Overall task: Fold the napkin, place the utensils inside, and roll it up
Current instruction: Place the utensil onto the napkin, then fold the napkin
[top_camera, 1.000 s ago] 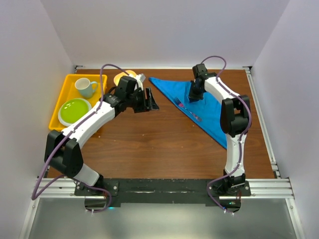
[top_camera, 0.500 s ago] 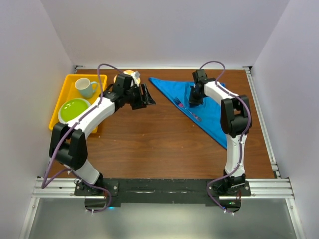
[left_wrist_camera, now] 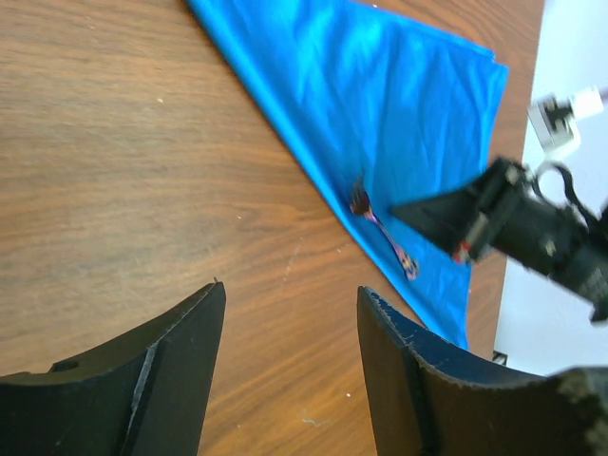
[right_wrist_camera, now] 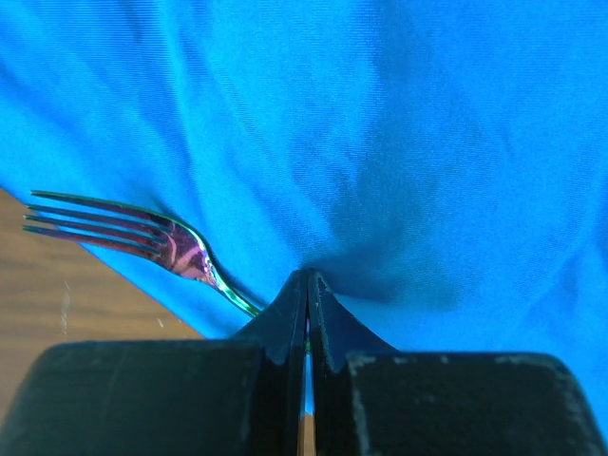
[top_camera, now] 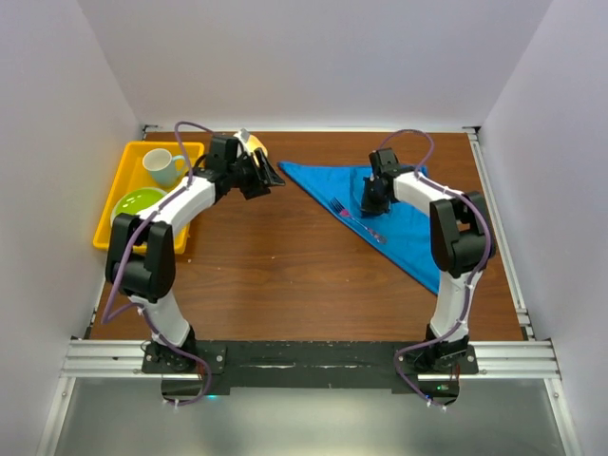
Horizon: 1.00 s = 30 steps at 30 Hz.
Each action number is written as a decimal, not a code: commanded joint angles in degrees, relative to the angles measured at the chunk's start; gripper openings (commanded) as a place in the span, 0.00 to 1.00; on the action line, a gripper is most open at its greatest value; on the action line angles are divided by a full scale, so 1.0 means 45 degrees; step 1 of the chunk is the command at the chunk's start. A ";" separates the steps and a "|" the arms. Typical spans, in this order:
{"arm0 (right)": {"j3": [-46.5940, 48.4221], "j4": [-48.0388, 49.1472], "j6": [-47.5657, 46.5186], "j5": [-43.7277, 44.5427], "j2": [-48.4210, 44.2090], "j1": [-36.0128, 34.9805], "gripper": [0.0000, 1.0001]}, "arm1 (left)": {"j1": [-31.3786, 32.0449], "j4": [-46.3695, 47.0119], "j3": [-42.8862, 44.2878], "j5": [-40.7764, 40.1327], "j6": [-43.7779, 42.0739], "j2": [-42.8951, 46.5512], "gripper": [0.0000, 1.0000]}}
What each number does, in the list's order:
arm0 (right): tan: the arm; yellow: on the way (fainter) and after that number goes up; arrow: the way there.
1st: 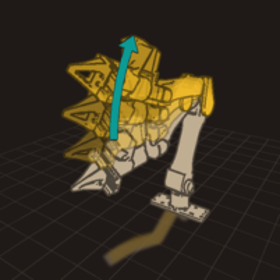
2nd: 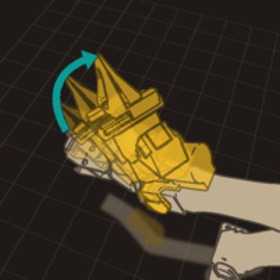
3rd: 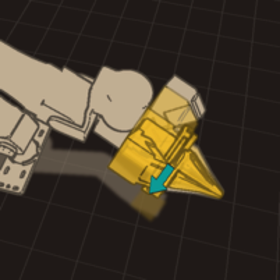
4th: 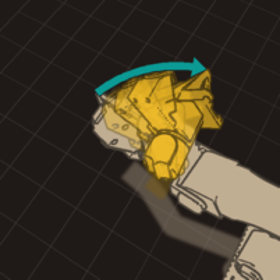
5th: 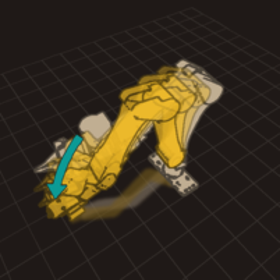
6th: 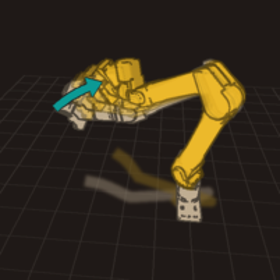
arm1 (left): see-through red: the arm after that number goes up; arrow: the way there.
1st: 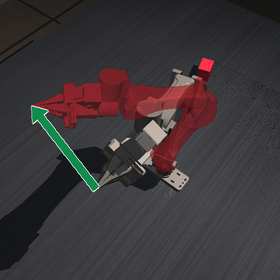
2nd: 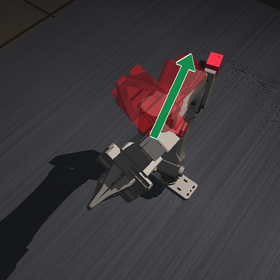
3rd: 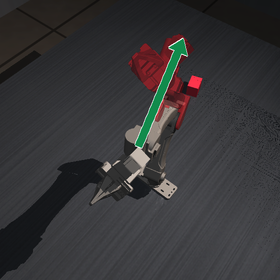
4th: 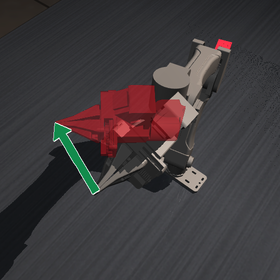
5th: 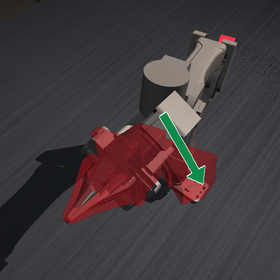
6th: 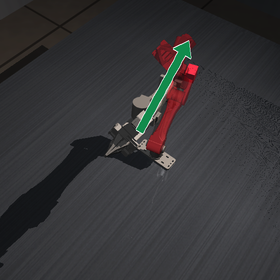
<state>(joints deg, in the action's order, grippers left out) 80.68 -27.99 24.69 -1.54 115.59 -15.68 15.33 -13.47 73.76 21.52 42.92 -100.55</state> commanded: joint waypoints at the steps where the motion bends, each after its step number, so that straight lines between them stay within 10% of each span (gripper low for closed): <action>1: -0.1909 -0.0909 -0.0291 -0.0048 -0.1033 -0.0109 0.00 | -0.0106 0.1000 0.0038 0.0316 0.0188 -0.0369 0.62; 30: -0.1134 -0.2393 -0.0798 -0.0927 -0.2991 -0.0109 0.04 | 0.0265 0.5729 -0.1294 -0.2378 0.2729 -0.3923 0.47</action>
<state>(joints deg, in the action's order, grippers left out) 73.28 -36.86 22.33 -4.58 106.37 -15.81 15.97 10.68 65.89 14.48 53.71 -115.68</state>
